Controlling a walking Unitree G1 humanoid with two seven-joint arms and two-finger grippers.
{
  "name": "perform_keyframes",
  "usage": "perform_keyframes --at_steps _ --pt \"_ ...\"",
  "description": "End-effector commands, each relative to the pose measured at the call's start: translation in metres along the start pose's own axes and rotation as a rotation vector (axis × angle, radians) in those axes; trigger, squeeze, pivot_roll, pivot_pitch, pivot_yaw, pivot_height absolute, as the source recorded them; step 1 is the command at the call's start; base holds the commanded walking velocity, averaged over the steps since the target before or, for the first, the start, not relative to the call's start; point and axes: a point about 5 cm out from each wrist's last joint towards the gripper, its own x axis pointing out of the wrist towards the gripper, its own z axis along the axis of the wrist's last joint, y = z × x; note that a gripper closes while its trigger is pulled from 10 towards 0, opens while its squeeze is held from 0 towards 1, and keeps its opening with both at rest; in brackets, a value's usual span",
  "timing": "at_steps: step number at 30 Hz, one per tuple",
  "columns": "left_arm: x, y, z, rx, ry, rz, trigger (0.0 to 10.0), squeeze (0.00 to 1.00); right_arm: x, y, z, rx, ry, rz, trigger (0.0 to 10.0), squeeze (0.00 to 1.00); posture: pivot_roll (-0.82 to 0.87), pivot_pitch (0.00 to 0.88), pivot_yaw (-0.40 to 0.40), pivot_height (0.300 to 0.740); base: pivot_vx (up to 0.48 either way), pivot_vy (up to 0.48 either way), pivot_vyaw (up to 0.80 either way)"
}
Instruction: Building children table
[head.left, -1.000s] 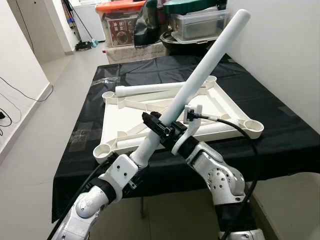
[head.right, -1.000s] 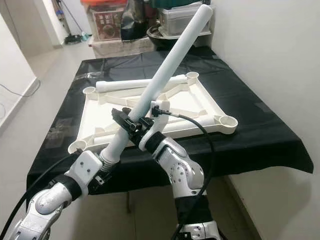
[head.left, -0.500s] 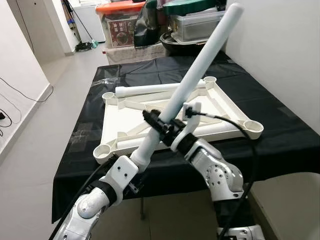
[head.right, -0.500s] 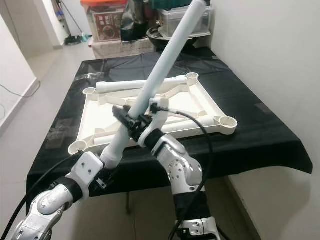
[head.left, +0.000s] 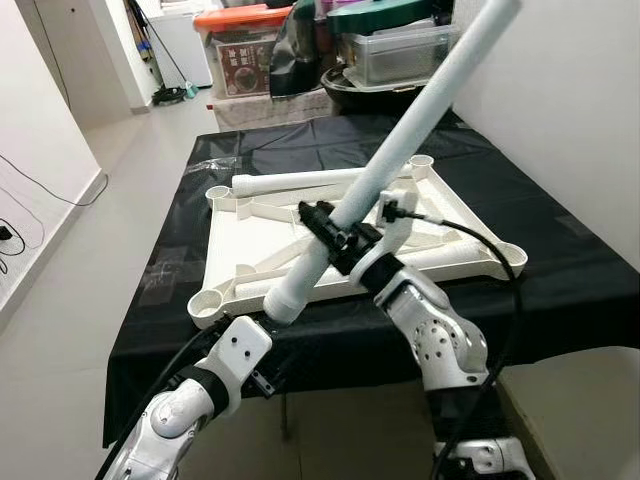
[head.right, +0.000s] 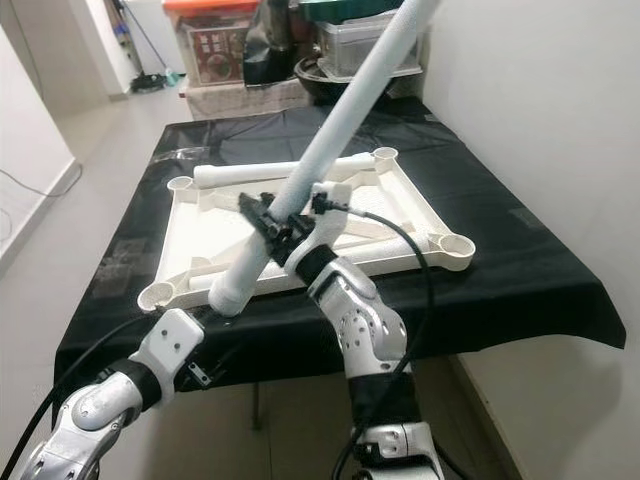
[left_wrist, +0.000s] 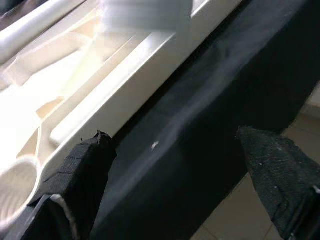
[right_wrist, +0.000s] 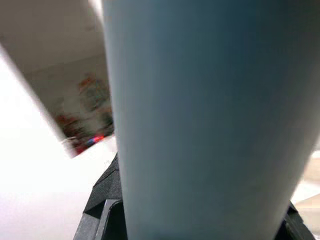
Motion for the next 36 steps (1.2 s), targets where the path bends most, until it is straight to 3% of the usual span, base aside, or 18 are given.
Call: perform_keyframes --at_steps 1,2,4,6,8,10,21,23,36 --pt "-0.003 0.003 -0.001 -0.032 -0.001 0.082 10.0 0.00 0.002 -0.005 0.010 -0.113 -0.052 -0.059 10.0 0.00 0.05 0.000 0.055 0.740 0.000 0.000 0.00" --pt "-0.003 0.003 0.003 -0.041 -0.031 0.110 10.0 0.00 0.001 -0.006 0.012 -0.162 -0.060 -0.065 10.0 0.00 0.05 0.000 0.055 0.740 0.000 0.000 0.00" --pt "-0.003 0.003 0.003 -0.041 -0.031 0.110 10.0 0.00 0.001 -0.006 0.012 -0.162 -0.060 -0.065 10.0 0.00 0.05 0.000 0.055 0.740 0.000 0.000 0.00" --pt "-0.004 0.006 0.019 -0.100 -0.105 0.230 10.0 0.00 -0.004 -0.006 0.015 -0.274 -0.070 -0.065 10.0 0.00 0.05 0.000 0.051 0.740 0.000 0.000 0.00" --pt "-0.004 0.006 0.019 -0.100 -0.105 0.230 10.0 0.00 -0.004 -0.006 0.015 -0.274 -0.070 -0.065 10.0 0.00 0.05 0.000 0.051 0.740 0.000 0.000 0.00" --pt "-0.006 0.006 0.033 -0.121 -0.156 0.329 10.0 0.00 -0.009 -0.008 0.015 -0.344 -0.077 -0.096 10.0 0.00 0.05 0.000 0.040 0.740 0.000 0.000 0.80" --pt "-0.008 -0.003 0.044 -0.184 -0.195 0.434 10.0 0.00 -0.008 -0.005 0.007 -0.363 -0.067 -0.102 10.0 0.00 0.05 0.000 0.020 0.740 0.000 0.000 0.80" --pt "-0.011 -0.001 0.049 -0.195 -0.208 0.498 10.0 0.00 -0.006 -0.002 0.005 -0.371 -0.061 -0.089 10.0 0.00 0.05 0.000 0.010 0.740 0.000 0.000 0.80" --pt "-0.014 0.015 0.068 -0.190 -0.260 0.630 10.0 0.00 -0.007 0.003 -0.003 -0.368 -0.035 -0.058 10.0 0.00 0.04 0.000 -0.003 0.740 0.000 0.000 0.63"
